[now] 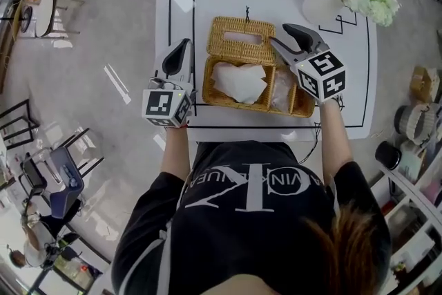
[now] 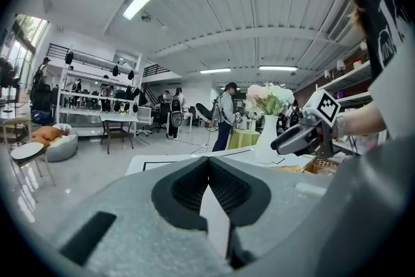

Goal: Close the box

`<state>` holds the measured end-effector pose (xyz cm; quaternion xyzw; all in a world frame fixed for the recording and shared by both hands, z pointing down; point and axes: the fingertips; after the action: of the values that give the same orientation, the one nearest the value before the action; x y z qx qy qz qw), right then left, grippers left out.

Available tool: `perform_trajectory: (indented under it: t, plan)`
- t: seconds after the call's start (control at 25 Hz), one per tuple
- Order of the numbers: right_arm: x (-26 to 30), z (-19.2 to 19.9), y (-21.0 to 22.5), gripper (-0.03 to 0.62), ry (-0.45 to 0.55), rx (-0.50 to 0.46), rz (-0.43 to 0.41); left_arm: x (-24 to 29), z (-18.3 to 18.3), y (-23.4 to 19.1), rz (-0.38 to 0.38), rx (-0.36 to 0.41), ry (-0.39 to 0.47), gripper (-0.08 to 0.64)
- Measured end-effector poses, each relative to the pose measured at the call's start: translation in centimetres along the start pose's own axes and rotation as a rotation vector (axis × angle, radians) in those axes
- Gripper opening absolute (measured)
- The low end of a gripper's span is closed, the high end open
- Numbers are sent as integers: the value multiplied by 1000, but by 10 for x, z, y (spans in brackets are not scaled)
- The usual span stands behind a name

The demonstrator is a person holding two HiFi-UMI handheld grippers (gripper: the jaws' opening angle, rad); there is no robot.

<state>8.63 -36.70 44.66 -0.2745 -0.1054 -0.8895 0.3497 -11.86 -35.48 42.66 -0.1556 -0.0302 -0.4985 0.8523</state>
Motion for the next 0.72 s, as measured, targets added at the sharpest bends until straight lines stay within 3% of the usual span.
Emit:
perform_trajectory:
  t: [0.32,0.72]
  plan:
    - [30,13,17,238,-63,135,-97,24,13,-12,7,-12,-48,11]
    - [53,36,16,246,-184,199,-289,41,27,-22,10,-11,-85,11]
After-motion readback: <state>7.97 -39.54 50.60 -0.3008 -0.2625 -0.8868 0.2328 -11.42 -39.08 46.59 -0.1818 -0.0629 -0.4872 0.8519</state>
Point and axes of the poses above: the fingertips, and each gripper's own axes: x forward along the fingers, y to its right, z out of its underside, and after that the axes turned 8 degrees about -x, right-handed
